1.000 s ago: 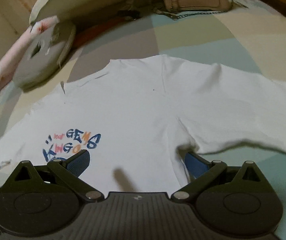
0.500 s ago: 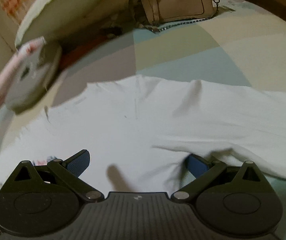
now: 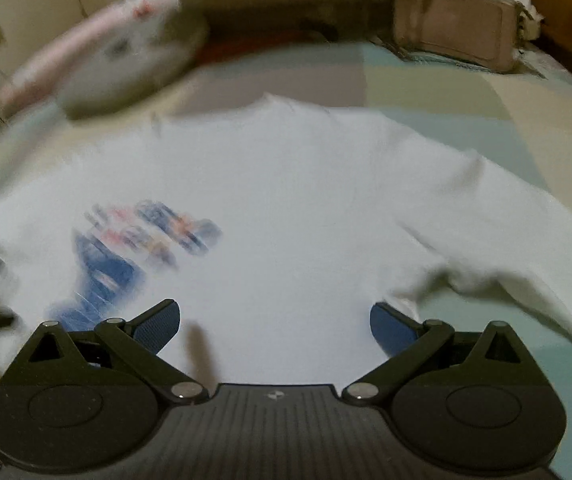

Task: Fold clothes

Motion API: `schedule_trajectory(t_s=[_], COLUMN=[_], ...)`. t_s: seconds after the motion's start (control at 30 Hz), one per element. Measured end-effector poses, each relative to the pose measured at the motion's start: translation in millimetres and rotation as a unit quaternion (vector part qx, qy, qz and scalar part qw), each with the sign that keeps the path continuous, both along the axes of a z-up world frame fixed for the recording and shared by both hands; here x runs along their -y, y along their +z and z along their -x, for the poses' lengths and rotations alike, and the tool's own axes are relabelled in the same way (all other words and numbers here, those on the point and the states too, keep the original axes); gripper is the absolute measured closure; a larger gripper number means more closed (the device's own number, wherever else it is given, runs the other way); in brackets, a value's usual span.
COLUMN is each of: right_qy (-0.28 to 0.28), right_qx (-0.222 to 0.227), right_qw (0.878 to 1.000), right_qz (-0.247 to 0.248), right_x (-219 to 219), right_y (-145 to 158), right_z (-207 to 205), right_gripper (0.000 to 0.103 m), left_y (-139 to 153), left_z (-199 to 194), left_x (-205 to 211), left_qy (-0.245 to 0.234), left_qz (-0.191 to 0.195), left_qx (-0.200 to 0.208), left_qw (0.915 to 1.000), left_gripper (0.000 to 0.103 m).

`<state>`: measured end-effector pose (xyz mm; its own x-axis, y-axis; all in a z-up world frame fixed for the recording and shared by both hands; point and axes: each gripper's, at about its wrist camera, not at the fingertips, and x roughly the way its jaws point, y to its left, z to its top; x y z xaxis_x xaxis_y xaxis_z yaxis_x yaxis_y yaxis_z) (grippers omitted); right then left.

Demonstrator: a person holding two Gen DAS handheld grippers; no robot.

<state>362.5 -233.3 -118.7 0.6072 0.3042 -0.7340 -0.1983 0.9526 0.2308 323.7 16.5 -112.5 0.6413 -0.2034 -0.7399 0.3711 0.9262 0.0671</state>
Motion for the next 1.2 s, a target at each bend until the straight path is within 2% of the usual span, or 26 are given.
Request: schedule_trajectory(t_s=[0.13,0.3,0.4,0.47,0.6,0.67,0.73,0.8,0.87,0.93,0.97,1.07,1.2], right_qy=[0.002,0.004,0.026,0.041,0.065,0.065,0.075,0.08,0.079,0.076,0.074,0.065,0.051], right_qx=[0.002,0.005,0.007,0.004,-0.004,0.006,0.006,0.006,0.015,0.017,0.017,0.023,0.04], right_qw=[1.0,1.0,0.999,0.996,0.991,0.991,0.993,0.993,0.992,0.993,0.993,0.994,0.995], right_qz=[0.01,0.022,0.042,0.074,0.114,0.113,0.087,0.085,0.094,0.091,0.088,0.081,0.074], right_x=[-3,-7,-23,-32,-35,-30,-25,-23,-21,-18,-17,-17,-23], right_y=[0,0,-4,-10,-21,-20,-20,-23,-25,-24,-23,-20,-18], right_z=[20,44,67,86,130,153,173,189,204,214,219,226,228], right_gripper=[0.0,0.0,0.0,0.0,0.0,0.0,0.0,0.0,0.0,0.0,0.0,0.0,0.0], left_y=[-7,4,7,8,13,13,11,1,-2,-3,0,18,27], left_z=[-5,5,11,22,53,72,90,101,106,110,113,128,140], left_x=[-2,7,17,23,20,18,16,13,-1,-15,-18,-8,20], left_qy=[0.015,-0.014,-0.023,-0.03,-0.063,-0.074,-0.079,-0.072,-0.04,-0.002,0.01,0.01,-0.019], left_qz=[0.0,0.002,-0.031,-0.06,-0.065,-0.076,-0.086,-0.087,-0.048,-0.01,-0.008,-0.034,-0.017], left_qx=[-0.013,0.006,0.01,0.015,0.0,-0.004,-0.01,-0.035,-0.064,-0.099,-0.104,-0.072,-0.046], left_qw=[0.9998,0.9999,0.9992,0.9976,0.9959,0.9944,0.9931,0.993,0.996,0.995,0.9945,0.9968,0.9986], left_gripper=[0.011,0.011,0.011,0.011,0.011,0.011,0.011,0.011,0.011,0.011,0.011,0.011,0.011])
